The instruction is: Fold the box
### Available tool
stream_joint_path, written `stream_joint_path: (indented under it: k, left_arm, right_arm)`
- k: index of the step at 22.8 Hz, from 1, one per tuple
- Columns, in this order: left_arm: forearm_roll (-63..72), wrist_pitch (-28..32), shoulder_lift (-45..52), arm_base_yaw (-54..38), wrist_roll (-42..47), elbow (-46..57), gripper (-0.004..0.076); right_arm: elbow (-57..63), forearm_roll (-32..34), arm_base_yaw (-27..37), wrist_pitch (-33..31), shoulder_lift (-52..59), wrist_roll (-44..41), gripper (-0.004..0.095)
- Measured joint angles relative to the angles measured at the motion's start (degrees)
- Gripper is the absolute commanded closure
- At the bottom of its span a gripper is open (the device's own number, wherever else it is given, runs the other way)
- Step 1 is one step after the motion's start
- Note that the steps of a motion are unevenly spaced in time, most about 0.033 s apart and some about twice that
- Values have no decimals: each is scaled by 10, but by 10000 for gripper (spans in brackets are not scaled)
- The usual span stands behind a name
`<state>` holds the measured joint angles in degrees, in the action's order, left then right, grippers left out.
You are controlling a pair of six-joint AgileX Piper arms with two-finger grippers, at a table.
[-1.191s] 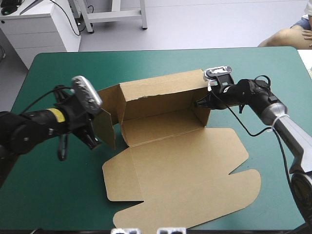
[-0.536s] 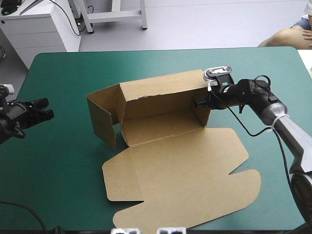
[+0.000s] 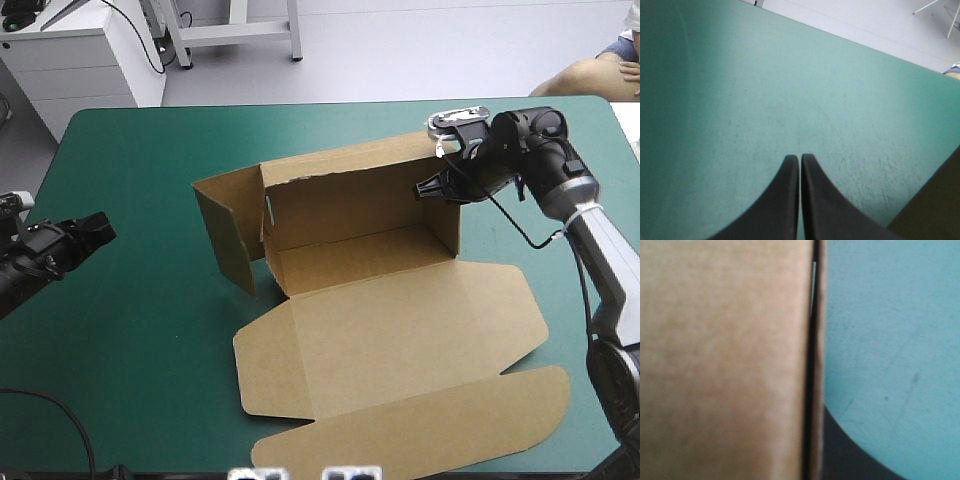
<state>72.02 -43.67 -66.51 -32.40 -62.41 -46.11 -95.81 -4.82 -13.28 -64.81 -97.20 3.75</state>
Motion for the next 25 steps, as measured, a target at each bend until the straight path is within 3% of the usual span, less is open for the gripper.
stream_joint_path:
  k: [5, 9, 15, 25]
  left_arm:
    - [18, 25, 0, 25, -32, 1, 726]
    - [3, 38, 0, 70, -48, 1, 725]
    - [0, 68, -17, 78, -5, 1, 725]
    - [0, 69, -26, 78, -3, 1, 726]
  right_arm:
    - [-37, 14, 3, -63, 1, -21, 921]
    - [-11, -41, 3, -64, 6, -31, 920]
    - [62, -45, 3, -65, 91, -47, 920]
    - [98, -23, 3, -56, 58, -49, 920]
